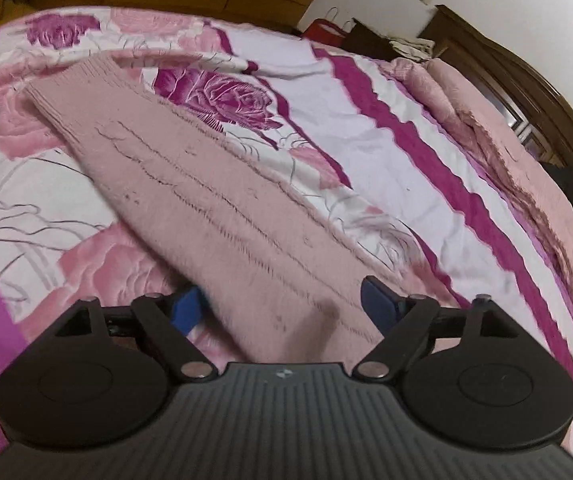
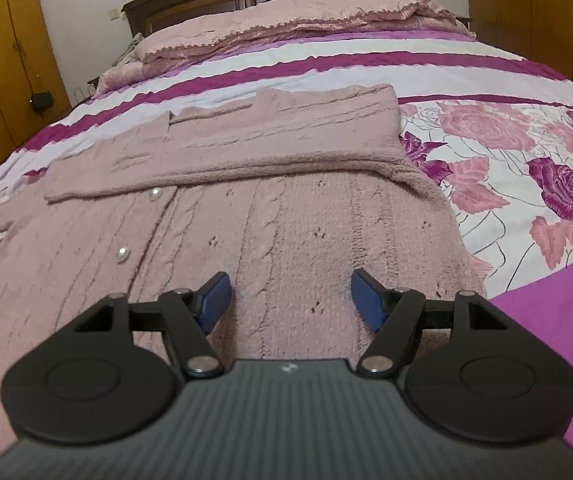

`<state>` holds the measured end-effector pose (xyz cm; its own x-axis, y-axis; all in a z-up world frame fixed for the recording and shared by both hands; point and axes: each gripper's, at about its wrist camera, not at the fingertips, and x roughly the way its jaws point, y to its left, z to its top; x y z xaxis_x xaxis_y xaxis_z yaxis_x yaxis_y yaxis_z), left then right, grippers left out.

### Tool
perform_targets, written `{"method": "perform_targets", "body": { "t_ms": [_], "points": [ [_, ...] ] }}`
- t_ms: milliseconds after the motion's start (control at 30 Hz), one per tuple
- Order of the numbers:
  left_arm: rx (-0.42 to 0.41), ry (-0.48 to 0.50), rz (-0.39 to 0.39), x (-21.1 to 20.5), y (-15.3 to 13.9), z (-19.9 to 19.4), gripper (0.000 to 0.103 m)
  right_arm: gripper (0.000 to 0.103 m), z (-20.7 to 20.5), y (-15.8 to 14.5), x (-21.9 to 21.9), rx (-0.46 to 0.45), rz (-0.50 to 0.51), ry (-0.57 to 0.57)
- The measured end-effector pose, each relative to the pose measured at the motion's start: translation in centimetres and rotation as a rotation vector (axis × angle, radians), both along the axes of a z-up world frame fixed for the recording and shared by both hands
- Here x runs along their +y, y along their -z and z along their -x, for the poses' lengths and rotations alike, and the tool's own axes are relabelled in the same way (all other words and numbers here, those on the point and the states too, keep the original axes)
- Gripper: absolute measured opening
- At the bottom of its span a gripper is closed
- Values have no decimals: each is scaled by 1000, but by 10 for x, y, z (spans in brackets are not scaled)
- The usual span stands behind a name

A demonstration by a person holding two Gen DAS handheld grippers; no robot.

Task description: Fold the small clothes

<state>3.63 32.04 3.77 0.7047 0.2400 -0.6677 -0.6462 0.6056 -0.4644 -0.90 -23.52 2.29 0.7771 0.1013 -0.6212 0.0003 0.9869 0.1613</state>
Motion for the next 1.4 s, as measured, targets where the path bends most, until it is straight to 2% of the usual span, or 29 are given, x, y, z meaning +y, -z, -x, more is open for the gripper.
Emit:
{"method": "perform_targets", "body": {
  "t_ms": [133,200,267,300,333,400,433,567,700,867,967,1167,1267,1400],
  "points": [
    [3,-21,-57,2,4,-14,87,69,0,2,1,-6,3,1],
    [12,-5,-115,-1,4,-19,86,70,0,3,1,-9,11,-3],
    [18,19,-181,-6,3,-23,79,71,1,4,2,-14,16,-6],
    [17,32,-219,-9,3,-23,59,71,1,4,2,-16,17,-8],
    [27,49,-252,-11,2,-24,33,72,1,4,2,-18,17,-8],
    [15,85,-254,-9,0,-22,19,72,0,4,2,-18,17,-8],
    [-7,90,-246,-8,-3,-19,15,72,0,4,2,-18,15,-7],
    [-106,120,-291,-15,-28,-6,14,72,1,2,2,-17,5,-5],
    [-224,174,-297,-30,-62,2,12,72,-1,-3,0,-12,-14,5],
    [-351,242,-316,-68,-102,4,11,72,-1,-18,-8,-35,-63,10],
    [-394,276,-317,-95,-122,4,11,72,-3,-26,-13,-60,-76,16],
    [-471,391,-283,-158,-140,1,11,72,-25,-40,-25,-92,-95,40],
    [-482,473,-286,-199,-140,-4,11,72,-33,-43,-32,-108,-111,61],
    [-446,594,-289,-258,-125,-20,11,72,-35,-42,-40,-112,-120,72]
  ]
}}
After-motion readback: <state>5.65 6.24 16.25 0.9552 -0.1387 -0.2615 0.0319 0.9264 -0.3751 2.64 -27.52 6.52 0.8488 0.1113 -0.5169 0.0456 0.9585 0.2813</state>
